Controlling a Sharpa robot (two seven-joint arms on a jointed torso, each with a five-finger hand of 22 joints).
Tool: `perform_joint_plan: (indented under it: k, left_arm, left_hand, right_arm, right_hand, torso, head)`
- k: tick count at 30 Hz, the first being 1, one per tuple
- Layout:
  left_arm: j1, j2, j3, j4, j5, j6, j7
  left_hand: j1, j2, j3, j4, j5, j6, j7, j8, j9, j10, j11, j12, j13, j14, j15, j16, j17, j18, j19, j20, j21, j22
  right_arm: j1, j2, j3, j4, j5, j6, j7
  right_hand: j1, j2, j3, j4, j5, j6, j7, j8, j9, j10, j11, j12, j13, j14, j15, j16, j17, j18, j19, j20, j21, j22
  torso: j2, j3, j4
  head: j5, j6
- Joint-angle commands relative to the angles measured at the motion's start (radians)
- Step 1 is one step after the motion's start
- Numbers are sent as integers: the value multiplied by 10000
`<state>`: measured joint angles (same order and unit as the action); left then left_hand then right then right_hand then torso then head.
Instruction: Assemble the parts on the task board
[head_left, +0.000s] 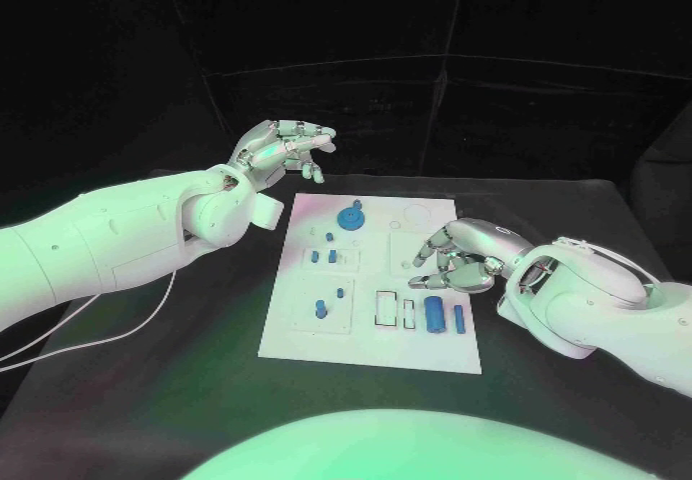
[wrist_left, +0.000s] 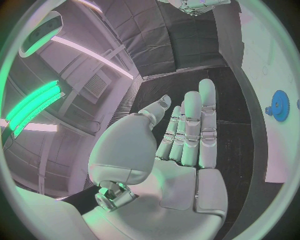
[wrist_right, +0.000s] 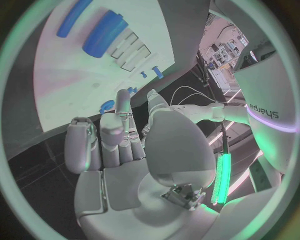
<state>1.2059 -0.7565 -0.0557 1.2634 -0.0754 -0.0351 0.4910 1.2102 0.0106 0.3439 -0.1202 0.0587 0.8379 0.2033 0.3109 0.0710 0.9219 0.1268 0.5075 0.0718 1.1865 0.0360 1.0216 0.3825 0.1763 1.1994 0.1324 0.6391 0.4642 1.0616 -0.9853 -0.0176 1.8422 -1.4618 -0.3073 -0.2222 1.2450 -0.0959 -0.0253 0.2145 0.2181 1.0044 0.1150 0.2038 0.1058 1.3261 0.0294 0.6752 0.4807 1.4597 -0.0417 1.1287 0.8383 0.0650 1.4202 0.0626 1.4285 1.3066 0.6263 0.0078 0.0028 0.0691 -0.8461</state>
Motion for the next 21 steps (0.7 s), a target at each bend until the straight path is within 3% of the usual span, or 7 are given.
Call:
perform_joint_plan:
  k: [1, 4, 7, 10, 15, 21]
  left_arm:
    - [14, 7, 6, 47, 48, 137, 53]
    - [9, 5, 1, 65, 48, 153, 49]
    - [5, 1, -4, 76, 48, 170, 52]
    - [2, -11, -8, 84, 48, 185, 58]
    - [-3, -38, -11, 88, 48, 193, 58]
    - [-5, -48, -13, 100, 47, 212, 61]
  left_hand:
    - [92, 9, -3, -32, -12, -60, 19, 54, -8, -102, -3, 37, -11, -62, 1, 31, -13, 65, 87, 6, -42, -13]
    - [92, 9, -3, -32, -12, -60, 19, 54, -8, -102, -3, 37, -11, -62, 1, 31, -13, 65, 87, 6, -42, -13]
    - [92, 9, -3, -32, -12, -60, 19, 54, -8, -102, -3, 37, -11, -62, 1, 31, -13, 65, 87, 6, -42, -13]
    - [97, 11, -9, -37, -10, -69, 21, 64, -9, -109, -1, 45, -14, -66, 2, 33, -19, 64, 87, 7, -47, -18]
    - [98, 11, -10, -38, -10, -71, 21, 66, -9, -111, -1, 46, -14, -67, 3, 33, -21, 64, 87, 7, -48, -19]
    - [98, 11, -10, -38, -10, -71, 21, 66, -9, -111, -1, 46, -14, -67, 3, 33, -21, 64, 87, 7, -48, -19]
  right_arm:
    - [-27, -203, -3, 57, 867, 613, -1173]
    - [-105, -343, -6, 70, 408, 663, -1689]
    - [-185, -418, -9, 72, 65, 780, -2166]
    - [-279, -465, -13, 58, -156, 956, -2561]
    - [-436, -424, -19, 22, -345, 1068, -2859]
    - [-659, -277, -23, -34, -420, 1106, -2998]
  right_hand:
    - [154, 247, -355, 443, -49, -59, -73, 324, 63, -38, -61, 1824, 2194, 33, -73, -91, 1, -155, 158, -5, 204, 523]
    - [-79, 324, -768, 715, 151, 37, -157, 660, 167, 248, -119, 3246, 3909, 49, -113, -108, 8, -189, 259, -34, 333, 729]
    - [-280, 449, -1155, 747, 202, 51, -207, 919, 279, 418, -166, 4188, 5157, 68, -160, -126, 19, -244, 392, -64, 477, 969]
    - [-339, 466, -1316, 749, 21, 14, -211, 993, 321, 419, -166, 4340, 5416, 74, -153, -134, 22, -264, 443, -68, 528, 1061]
    - [-375, 501, -1414, 762, -69, -23, -207, 1031, 350, 383, -160, 4353, 5503, 77, -148, -141, 22, -275, 469, -64, 554, 1110]
    - [-508, 548, -1526, 777, -73, -55, -202, 1068, 380, 365, -154, 4384, 5614, 80, -143, -148, 22, -279, 479, -59, 567, 1134]
  torso:
    - [3, 28, -115]
    - [2, 46, -136]
    - [-1, 11, -89]
    - [-2, -5, -63]
    - [2, 8, -94]
    - [0, -7, -94]
  head:
    - [-93, 12]
    - [-189, 14]
    - [-283, 10]
    - [-313, 6]
    - [-288, -14]
    - [-277, -49]
